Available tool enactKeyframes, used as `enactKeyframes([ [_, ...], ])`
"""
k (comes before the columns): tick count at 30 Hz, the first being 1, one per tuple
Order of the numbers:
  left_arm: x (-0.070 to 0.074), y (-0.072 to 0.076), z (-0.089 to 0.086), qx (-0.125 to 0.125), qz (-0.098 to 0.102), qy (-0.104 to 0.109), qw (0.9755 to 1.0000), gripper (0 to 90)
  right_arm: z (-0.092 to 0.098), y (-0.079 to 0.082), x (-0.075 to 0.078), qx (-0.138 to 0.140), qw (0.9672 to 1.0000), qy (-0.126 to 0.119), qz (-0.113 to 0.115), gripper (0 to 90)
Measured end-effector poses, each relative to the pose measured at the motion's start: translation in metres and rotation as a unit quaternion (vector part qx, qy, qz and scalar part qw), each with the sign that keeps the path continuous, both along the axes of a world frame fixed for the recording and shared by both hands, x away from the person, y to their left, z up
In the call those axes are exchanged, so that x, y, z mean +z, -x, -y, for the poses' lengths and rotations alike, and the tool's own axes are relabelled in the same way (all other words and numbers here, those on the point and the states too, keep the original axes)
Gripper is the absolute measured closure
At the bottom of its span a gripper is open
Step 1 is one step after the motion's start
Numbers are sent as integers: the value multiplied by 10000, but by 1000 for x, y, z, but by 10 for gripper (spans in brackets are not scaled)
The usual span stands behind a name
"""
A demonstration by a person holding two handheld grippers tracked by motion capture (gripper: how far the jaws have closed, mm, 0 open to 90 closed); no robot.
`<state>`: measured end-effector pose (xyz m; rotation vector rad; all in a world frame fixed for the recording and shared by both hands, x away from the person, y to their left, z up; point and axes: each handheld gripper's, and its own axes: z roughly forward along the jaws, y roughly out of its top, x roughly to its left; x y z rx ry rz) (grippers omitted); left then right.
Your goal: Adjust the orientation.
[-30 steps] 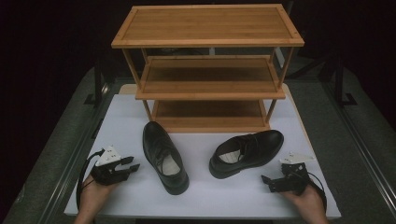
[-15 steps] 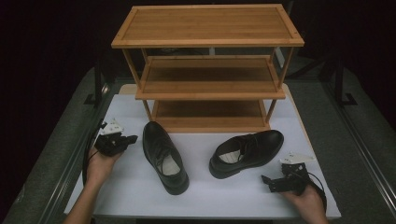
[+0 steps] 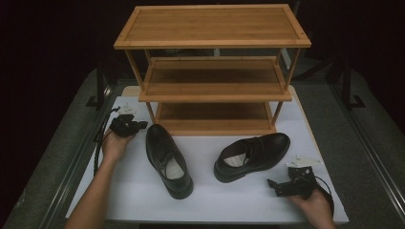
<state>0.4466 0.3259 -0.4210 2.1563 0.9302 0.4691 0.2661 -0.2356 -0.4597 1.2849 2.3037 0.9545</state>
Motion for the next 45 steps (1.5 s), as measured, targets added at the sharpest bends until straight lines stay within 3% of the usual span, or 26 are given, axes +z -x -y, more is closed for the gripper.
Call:
enactKeyframes([
  [9,-9,-1,4,-68,-125,-13,9999,900,0,0,0,0,10000,0,1,8],
  [12,-11,-1,1,-66,-174,135,9997,900,0,0,0,1,10000,2,0,8],
  [18,-11,2,2,-192,-183,147,9995,900,0,0,0,1,10000,3,-1,8],
  [32,-11,31,27,-656,-123,227,9975,900,0,0,0,0,10000,3,0,8],
  [45,-11,40,26,-573,-166,255,9979,900,0,0,0,1,10000,4,1,8],
])
